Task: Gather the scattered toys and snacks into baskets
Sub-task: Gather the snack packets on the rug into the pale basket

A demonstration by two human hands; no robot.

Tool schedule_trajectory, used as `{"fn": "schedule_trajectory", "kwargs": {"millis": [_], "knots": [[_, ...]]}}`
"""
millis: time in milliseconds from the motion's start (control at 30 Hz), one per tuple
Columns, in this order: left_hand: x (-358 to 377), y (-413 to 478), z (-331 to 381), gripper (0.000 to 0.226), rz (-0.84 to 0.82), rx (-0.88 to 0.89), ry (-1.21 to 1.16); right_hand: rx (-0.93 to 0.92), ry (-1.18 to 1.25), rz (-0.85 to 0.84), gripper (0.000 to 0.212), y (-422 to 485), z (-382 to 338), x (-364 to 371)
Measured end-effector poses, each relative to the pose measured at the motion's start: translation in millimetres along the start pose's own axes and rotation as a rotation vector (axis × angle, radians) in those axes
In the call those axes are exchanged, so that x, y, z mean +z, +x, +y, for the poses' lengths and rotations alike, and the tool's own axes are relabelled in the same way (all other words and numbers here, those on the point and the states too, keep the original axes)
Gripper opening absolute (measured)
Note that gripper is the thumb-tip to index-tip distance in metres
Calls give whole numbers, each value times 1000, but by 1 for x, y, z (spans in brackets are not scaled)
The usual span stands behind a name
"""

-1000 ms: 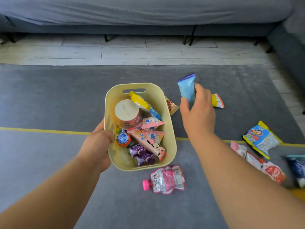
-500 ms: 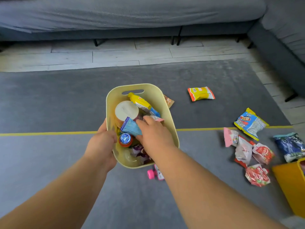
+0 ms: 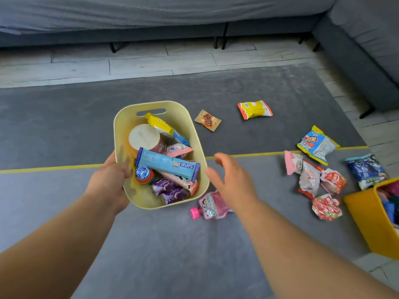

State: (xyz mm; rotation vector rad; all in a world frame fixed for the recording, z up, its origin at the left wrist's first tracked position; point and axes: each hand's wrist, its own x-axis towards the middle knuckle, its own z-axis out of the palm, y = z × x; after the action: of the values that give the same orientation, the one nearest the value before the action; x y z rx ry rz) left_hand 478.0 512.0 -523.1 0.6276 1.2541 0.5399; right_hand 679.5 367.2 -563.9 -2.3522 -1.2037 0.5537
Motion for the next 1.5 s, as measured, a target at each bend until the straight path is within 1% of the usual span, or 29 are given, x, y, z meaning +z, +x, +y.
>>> {"fn": "schedule_trajectory", "kwargs": {"millis": [33,67,100,133,167,200,233,267,333,367,400,467,633,700,733,800,867,900,933,967,1000,1033,1100,1133,1200,1300,1400,1433,1500], "knots": [[-2,1,0,78,6,-4,7,12,-11,-56,66,-8,6,4],[-4,1,1,78,7,-4,17,28,15,-72,73,-14,10,7],[-6,2,2,79,-3,-4,28,64,67,-52,75,-18,11,8],[-7,2,2,81,-14,-4,34,119,123,-3,70,-19,12,8],[-8,2,2,82,-20,-7,31,177,146,45,59,-19,15,10],[-9,2,2,83,-24,-11,25,205,126,67,48,-19,19,13],[-10,3,1,83,-26,-12,22,188,64,35,43,-21,22,16],[-10,2,1,82,-25,-14,19,130,-28,-62,47,-23,27,20],[-10,1,0,78,-13,-20,11,-23,-247,-334,75,-30,36,30],[-10,0,-1,77,-11,-24,10,-66,-336,-440,85,-34,41,34],[-10,-1,-2,76,-13,-28,10,-87,-404,-506,92,-38,44,37],[-8,-4,-4,75,-12,-29,7,-111,-492,-519,95,-44,49,42],[-5,-9,-8,78,-28,-27,9,-107,-516,-362,73,-38,48,43],[-5,-10,-10,79,-30,-30,19,-6,-512,-308,69,-36,46,40],[-5,-10,-10,80,-21,-31,20,92,-476,-238,68,-33,44,35],[-4,-12,-11,80,0,-33,25,291,-305,-4,67,-25,38,23],[-1,-14,-12,79,-13,-34,17,367,-32,293,66,-12,26,3],[2,-16,-12,79,-23,-35,15,321,107,421,66,-7,17,-8],[4,-17,-13,79,-32,-36,16,219,210,499,66,-3,5,-20],[6,-18,-13,80,-44,-37,20,96,279,502,67,-1,-10,-29],[10,-20,-14,81,-59,-36,27,-42,304,427,67,-2,-27,-36],[13,-21,-15,80,-77,-34,27,-179,277,286,67,-4,-43,-42],[22,-24,-17,73,-114,-21,3,-368,82,-52,68,-13,-63,-36],[27,-26,-17,70,-131,-17,-11,-406,-25,-183,70,-16,-66,-29],[31,-26,-19,73,-135,-26,-15,-355,-139,-342,73,-20,-64,-16],[31,-23,-22,83,-157,-32,4,-328,-198,-373,72,-22,-51,-10],[35,-23,-24,83,-158,-35,27,-315,-220,-391,73,-23,-42,-13],[35,-25,-24,81,-155,-33,19,-325,-215,-394,69,-23,-42,-11],[41,-31,-23,78,-173,-31,-3,-369,-246,-368,52,-24,-40,-12]]}}
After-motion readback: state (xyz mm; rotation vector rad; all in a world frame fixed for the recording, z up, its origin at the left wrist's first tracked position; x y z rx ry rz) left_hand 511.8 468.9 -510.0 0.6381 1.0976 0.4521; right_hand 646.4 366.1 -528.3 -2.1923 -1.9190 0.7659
